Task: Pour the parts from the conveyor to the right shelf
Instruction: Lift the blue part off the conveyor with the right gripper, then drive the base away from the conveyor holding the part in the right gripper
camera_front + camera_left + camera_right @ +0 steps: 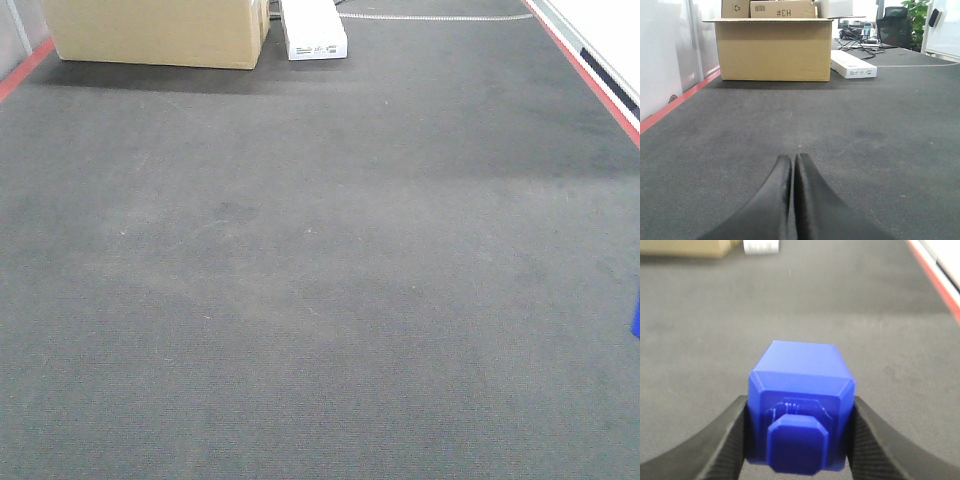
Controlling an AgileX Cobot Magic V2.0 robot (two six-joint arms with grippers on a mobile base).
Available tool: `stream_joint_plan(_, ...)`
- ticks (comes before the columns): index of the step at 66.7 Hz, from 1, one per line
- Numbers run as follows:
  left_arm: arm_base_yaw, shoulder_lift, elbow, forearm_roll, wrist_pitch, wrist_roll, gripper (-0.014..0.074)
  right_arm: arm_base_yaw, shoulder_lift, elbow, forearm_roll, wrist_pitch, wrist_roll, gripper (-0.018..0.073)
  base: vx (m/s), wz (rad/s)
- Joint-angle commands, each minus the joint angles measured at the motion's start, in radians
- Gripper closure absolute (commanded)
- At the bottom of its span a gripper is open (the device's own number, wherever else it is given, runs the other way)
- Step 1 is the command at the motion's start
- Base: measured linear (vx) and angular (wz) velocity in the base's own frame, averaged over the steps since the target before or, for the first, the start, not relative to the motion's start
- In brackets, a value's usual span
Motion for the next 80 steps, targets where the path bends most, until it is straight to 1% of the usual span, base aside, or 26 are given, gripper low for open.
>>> stream_joint_plan(1,-0.003,-0.006,-0.025,-0.006,-0.072,-0.007,0.0603,-0.002,-0.103,0.027,-0.009,-0.086,-0.012,0.0564,0.0,0.0)
stream_joint_plan(11,-0.003,-0.006,-0.025,-0.006,-0.072,-0.007,0.0603,-0.002,-0.231,0.092,-0.035,-0.103,-0.012,0.0564,0.0,0.0)
stream_joint_plan(17,-0.003,-0.006,-0.025,-0.006,-0.072,-0.007,0.0603,-0.002,-0.263,0.102,-0.036,-0.103,-0.012,0.0564,0.0,0.0)
stream_joint_plan(80,-0.003,-0.006,-0.025,-0.006,-0.072,-0.007,0.0603,-0.002,-0.266,0.102,-0.035,-0.101,-0.012,0.0564,0.0,0.0)
